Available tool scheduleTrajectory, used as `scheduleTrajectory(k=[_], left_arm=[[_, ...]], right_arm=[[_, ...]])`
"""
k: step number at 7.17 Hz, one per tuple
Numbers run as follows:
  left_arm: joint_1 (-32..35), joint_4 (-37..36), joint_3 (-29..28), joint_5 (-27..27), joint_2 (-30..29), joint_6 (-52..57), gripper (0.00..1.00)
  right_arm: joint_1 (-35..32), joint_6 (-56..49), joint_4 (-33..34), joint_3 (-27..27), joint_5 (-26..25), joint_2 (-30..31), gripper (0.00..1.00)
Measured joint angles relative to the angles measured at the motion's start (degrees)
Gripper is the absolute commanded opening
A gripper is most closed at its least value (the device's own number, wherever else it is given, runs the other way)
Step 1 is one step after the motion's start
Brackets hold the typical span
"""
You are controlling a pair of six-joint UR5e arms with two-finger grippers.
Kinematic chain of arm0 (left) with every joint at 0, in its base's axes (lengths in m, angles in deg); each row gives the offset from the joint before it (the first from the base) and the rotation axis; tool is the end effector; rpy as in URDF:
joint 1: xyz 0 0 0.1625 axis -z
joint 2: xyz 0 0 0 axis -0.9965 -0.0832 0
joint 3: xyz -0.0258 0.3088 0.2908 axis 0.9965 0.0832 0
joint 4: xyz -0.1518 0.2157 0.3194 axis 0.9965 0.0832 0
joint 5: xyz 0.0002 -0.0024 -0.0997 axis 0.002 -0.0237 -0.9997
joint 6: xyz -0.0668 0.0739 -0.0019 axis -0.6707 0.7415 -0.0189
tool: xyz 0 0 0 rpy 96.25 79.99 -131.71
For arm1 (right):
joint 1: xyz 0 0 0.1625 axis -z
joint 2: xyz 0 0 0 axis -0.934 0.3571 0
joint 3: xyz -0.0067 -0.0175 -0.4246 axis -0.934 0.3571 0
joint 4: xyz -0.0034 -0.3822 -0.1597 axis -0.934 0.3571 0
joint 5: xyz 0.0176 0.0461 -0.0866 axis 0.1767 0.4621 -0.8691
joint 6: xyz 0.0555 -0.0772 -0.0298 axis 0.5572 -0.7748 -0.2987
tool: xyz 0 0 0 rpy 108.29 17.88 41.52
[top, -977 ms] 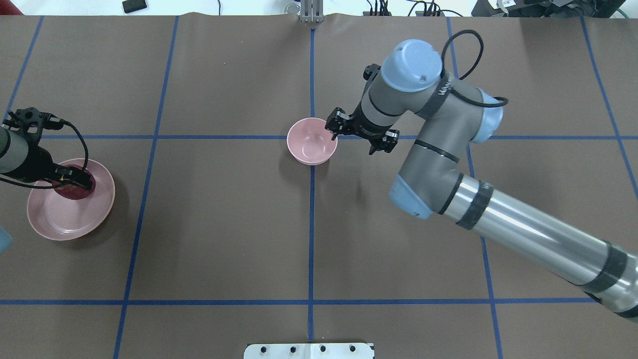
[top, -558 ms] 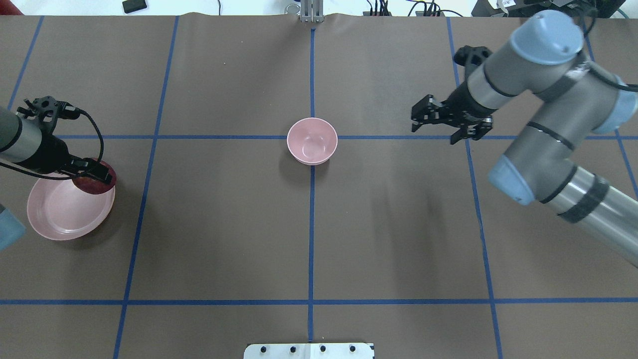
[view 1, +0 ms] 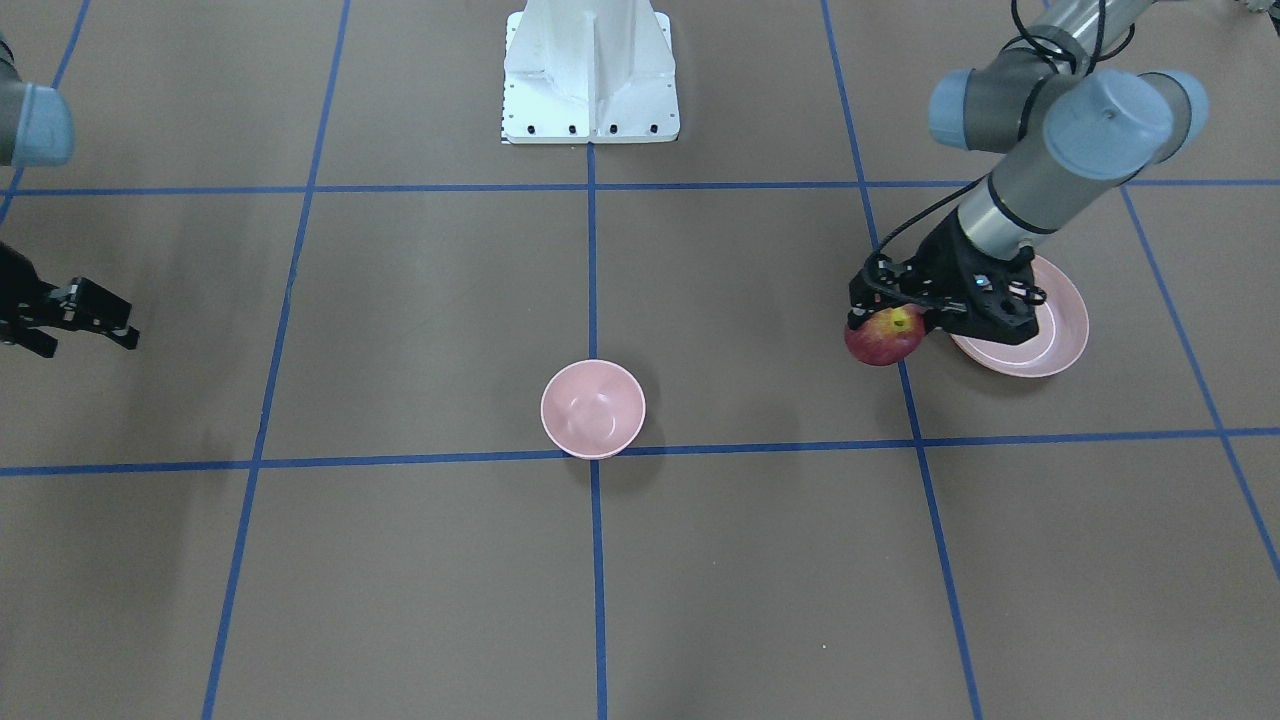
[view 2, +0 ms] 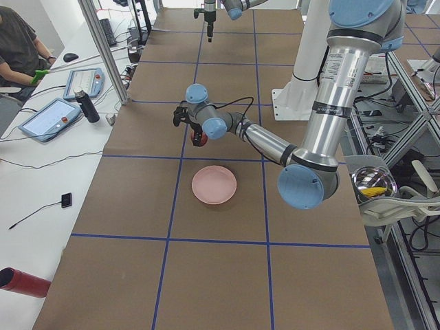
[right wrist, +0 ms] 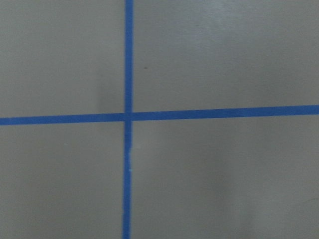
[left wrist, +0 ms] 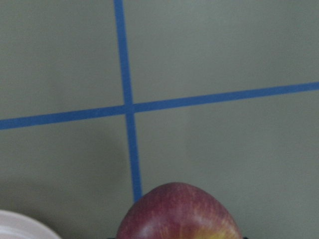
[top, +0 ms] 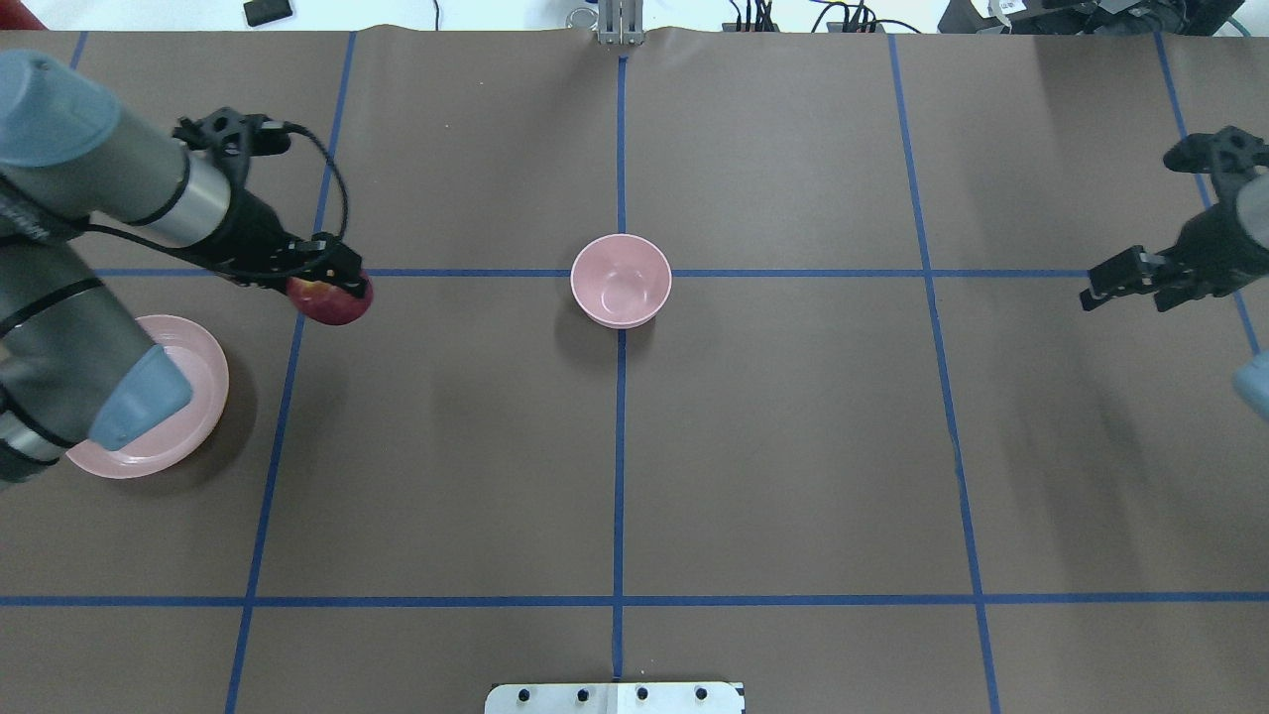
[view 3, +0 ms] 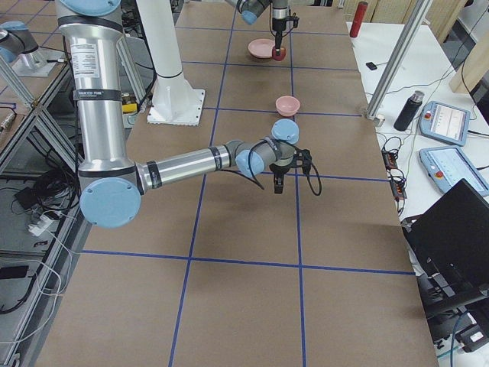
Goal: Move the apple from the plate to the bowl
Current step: 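Carry the apple over the pink bowl with the left gripper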
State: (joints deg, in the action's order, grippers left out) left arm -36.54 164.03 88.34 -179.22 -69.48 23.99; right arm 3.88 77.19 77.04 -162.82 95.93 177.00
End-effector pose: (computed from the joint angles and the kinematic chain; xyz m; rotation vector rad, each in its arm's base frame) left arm 0.3539 -0.5148 0.3188 0.1059 1.0291 0.0340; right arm -0.1557 -0.4923 0.5369 0.0501 -0.8718 -0.0360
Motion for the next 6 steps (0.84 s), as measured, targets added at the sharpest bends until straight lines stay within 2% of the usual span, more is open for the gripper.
scheduleTrajectory(k=[2, 4, 5, 6], left_arm=[[-6.44, -7.31, -5.99, 7.4, -14.58, -9.01, 0.0], [-10.97, -8.52, -19.56, 14.83, -29.28, -16.41, 0.0], [-11.7, -8.48, -24.1, 16.47, -33.22, -17.65, 0.0], [-12.09, -8.12, -26.58, 17.62, -34.7, -18.05, 0.0]], right_arm=[[-4.6, -9.26, -0.02, 0.28, 0.03, 4.64, 1.0], [-5.69, -11.57, -0.06, 0.48, -0.4, 6.07, 1.0], [-5.78, -11.78, -0.11, 0.59, -0.52, 6.29, 1.0], [-5.79, -11.84, -0.13, 0.62, -0.53, 6.41, 1.0]])
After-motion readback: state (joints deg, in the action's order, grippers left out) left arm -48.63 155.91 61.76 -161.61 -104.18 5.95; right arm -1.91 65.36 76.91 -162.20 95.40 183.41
